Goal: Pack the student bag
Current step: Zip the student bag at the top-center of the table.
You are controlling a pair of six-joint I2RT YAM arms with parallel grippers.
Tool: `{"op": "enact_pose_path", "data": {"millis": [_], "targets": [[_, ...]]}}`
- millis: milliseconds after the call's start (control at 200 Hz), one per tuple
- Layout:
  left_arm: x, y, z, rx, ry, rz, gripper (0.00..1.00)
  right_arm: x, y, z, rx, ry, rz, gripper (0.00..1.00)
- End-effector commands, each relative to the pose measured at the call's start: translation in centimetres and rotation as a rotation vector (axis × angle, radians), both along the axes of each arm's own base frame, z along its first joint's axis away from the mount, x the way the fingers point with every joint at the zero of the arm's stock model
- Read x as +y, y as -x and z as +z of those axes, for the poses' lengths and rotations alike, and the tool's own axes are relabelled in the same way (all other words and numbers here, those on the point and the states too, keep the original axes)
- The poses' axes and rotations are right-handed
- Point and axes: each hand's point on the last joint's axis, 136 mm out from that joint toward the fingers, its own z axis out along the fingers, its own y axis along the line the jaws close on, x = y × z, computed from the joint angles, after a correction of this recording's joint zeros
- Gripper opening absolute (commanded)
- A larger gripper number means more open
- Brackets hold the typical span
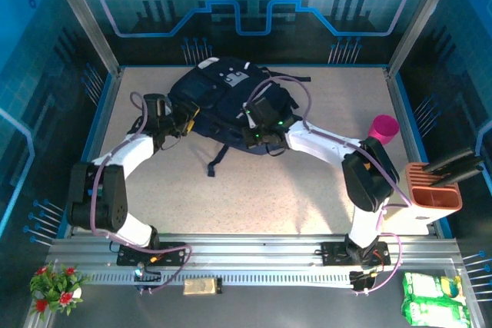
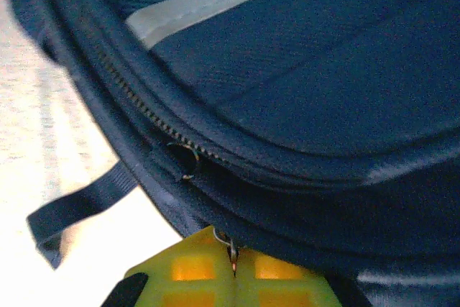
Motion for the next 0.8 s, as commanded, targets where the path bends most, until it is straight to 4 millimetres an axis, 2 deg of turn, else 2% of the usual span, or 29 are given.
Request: {"op": "enact_pose_path", "data": {"millis": [0,160,300,415,590,790], "targets": [[-0.7,2.1,0.3,0.01,0.059,-0.008,0.55,5.3,0.3,3.1,-0.034,-0.143,0.137,0.0],[-1.4,3.8,0.1,-0.003,0.176,0.012,0.55,8.5,1.2,4.0,-0.005,-0.214,0.213,0.0],[-3.5,4.6,0.3,-0.017,0.249,-0.06,0.55,10.0,1.9,4.2,0.038,-0.256,0.244,0.0],[-3.8,5.0,-0.1,-0.007,0.247,-0.06,0.55,10.7,2.4,4.2,0.066,-0.281,0.259,0.0],[-4.1,4.2,0.2,-0.037,0.251,-0.058,0.53,11.3,2.8,4.4,0.085,-0.301,0.277,0.0],[-5.3,3.2,0.0,-0.028,0.268,-0.079,0.41,11.2,2.9,4.5,0.089,-0.305,0.273,0.0]]}}
